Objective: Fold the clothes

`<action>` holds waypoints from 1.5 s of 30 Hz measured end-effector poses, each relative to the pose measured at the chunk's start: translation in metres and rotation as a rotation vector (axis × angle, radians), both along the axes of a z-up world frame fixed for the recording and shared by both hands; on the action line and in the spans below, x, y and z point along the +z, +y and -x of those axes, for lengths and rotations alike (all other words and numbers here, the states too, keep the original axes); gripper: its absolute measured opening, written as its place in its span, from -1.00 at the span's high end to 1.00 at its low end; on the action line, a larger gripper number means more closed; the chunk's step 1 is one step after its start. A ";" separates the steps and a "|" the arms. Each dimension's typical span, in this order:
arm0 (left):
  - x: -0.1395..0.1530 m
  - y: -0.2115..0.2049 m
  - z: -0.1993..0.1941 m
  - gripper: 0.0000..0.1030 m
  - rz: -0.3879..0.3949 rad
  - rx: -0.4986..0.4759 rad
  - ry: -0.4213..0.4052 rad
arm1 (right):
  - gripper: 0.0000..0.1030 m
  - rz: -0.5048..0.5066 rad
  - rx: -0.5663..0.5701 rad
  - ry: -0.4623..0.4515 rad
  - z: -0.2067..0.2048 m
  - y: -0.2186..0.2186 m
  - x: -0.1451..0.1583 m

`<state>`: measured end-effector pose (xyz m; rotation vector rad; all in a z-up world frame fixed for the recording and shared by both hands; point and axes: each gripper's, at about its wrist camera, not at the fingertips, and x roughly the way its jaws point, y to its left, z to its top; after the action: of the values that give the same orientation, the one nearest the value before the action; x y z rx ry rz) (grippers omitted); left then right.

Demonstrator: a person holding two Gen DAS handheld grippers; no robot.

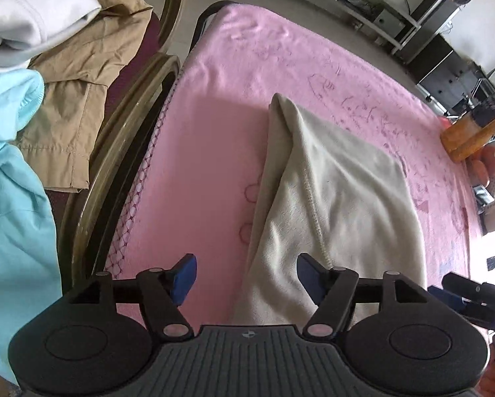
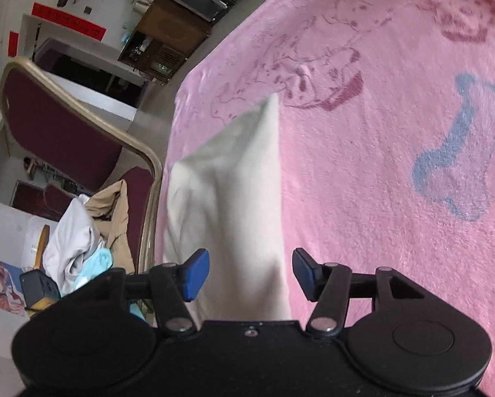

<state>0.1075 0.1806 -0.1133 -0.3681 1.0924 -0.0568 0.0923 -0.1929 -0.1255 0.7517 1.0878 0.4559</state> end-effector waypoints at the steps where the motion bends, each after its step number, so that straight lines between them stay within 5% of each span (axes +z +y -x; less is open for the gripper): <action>1: 0.000 -0.002 0.000 -0.28 -0.003 -0.005 0.000 | -0.09 -0.007 -0.001 -0.004 -0.001 0.000 -0.003; 15: -0.013 -0.014 -0.015 -0.35 -0.031 -0.061 0.034 | -0.05 -0.188 -0.031 0.057 -0.023 -0.002 -0.046; 21: -0.016 -0.015 -0.020 -0.24 0.099 -0.089 0.034 | 0.08 -0.209 -0.009 0.052 -0.029 0.006 -0.051; 27: -0.018 -0.019 -0.025 -0.34 0.053 -0.071 0.049 | 0.14 -0.224 0.008 0.040 -0.029 0.004 -0.053; 30: -0.017 -0.024 -0.028 -0.22 0.062 -0.088 0.050 | 0.17 -0.231 -0.002 0.041 -0.030 0.004 -0.054; 33: -0.015 -0.039 -0.025 -0.22 0.005 -0.151 0.025 | 0.16 -0.206 -0.012 0.033 -0.030 0.008 -0.053; 38: -0.004 -0.050 -0.016 0.51 -0.052 -0.170 -0.049 | 0.50 -0.074 -0.017 -0.012 -0.025 0.023 -0.042; 41: 0.007 -0.062 -0.006 0.62 -0.136 -0.182 -0.100 | 0.55 0.088 0.001 -0.060 -0.022 0.042 -0.022; 45: 0.032 -0.083 0.010 0.69 -0.212 -0.209 -0.168 | 0.57 0.187 0.016 -0.122 -0.011 0.052 0.016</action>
<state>0.0979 0.0979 -0.0815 -0.0560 0.9568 -0.1532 0.1036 -0.1410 -0.1093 0.5442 1.0068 0.4025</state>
